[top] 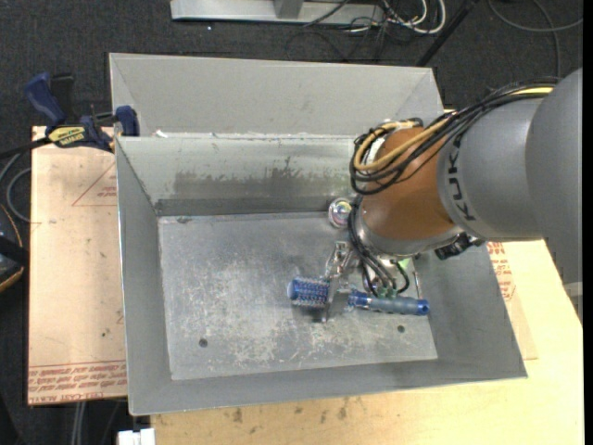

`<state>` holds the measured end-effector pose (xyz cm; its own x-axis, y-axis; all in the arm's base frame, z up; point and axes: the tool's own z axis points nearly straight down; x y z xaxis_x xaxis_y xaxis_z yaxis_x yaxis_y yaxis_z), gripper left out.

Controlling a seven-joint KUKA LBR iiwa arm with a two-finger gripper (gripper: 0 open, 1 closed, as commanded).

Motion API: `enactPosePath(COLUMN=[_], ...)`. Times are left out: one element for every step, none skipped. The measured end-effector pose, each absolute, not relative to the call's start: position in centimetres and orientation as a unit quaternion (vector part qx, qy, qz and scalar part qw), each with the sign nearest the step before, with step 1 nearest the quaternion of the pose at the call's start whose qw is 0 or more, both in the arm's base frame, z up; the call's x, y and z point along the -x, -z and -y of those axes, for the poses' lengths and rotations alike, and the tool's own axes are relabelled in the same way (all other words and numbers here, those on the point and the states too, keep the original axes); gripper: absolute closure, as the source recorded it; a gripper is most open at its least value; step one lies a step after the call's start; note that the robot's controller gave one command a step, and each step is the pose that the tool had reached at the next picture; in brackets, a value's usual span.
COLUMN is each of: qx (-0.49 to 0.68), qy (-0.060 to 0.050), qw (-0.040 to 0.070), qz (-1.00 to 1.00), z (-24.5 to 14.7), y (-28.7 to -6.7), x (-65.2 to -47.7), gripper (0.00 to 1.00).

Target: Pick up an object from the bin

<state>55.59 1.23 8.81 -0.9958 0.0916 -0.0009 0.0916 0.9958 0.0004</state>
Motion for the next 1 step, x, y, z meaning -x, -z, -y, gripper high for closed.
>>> enactPosePath(qx=[-0.045], qy=[-0.001], qw=[0.001], qz=[-0.999], z=[-1.26], y=[-11.46], x=[-55.61], gripper=[1.00])
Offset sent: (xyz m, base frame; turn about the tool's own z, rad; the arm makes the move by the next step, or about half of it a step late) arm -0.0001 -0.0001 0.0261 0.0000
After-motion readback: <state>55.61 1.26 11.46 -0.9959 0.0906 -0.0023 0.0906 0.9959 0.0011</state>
